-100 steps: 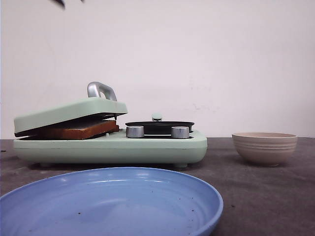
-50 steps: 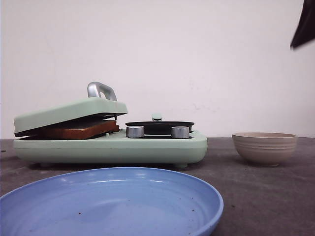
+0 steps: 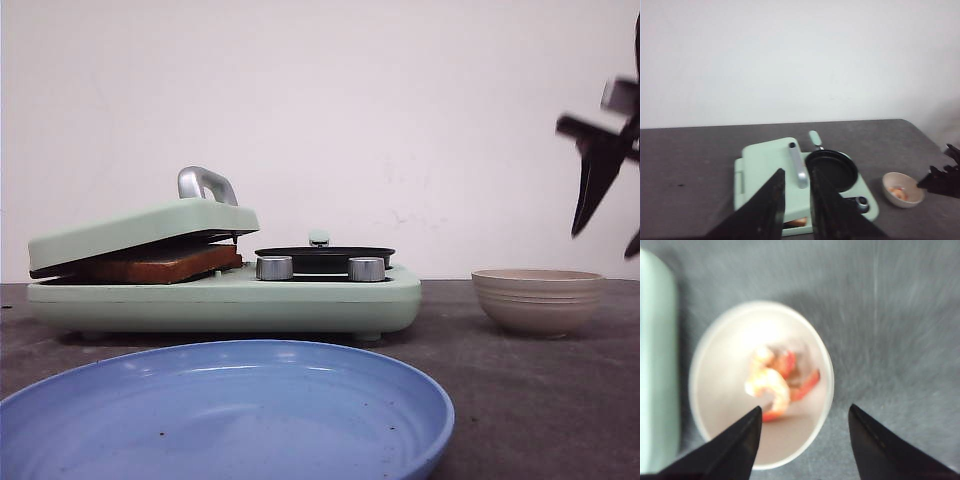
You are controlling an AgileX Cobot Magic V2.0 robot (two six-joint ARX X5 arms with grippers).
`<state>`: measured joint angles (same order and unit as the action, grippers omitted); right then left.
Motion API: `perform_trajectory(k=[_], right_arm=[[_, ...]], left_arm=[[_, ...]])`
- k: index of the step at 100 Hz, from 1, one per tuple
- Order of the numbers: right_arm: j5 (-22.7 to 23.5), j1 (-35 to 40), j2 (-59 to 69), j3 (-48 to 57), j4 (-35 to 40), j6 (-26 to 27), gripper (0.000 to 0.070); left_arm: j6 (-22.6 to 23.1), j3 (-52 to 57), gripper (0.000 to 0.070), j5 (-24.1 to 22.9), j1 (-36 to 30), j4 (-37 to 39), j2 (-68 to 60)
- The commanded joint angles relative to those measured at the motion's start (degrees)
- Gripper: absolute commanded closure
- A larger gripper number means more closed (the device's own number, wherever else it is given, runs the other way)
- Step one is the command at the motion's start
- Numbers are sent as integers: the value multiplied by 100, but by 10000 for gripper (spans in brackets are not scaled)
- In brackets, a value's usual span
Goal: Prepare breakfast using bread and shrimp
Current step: 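Grasp the rim of the cream shrimp bowl with the right gripper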
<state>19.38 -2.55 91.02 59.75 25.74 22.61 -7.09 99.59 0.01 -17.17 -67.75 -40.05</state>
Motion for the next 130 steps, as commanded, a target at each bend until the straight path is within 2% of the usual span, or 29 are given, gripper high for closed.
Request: perform_trajectory(k=[1,16,31,52,83,117,121,126,130], right_arm=[[13,-2,225,96,-120,146,360],[13,-24,511,96,-450,435,378],[28,-22,706,96,-675,605,497],[-15,-24,876,96,-756,680,501],[-103,-22,960,96,-1051,857,577],[-74,-22,1163,96,-1088,898,589],[-76,-22,1163,96,-1119,896,615],[-70,-22,1163,96,-1169,892,700],[-68,-22,1163,96,-1207,894,700]], left_arm=[[225,92,690,-74,-20,-4,37],[262,83,690,-175,-22,-90,90],[352,20,690,-175,-87,-26,87],[393,-221,690,-177,-262,2,87],[538,-372,690,-175,-498,177,76],[645,-372,690,-177,-647,236,76],[645,-372,690,-175,-660,254,76],[643,-372,690,-175,-664,264,76],[643,-372,690,-175,-664,264,76]])
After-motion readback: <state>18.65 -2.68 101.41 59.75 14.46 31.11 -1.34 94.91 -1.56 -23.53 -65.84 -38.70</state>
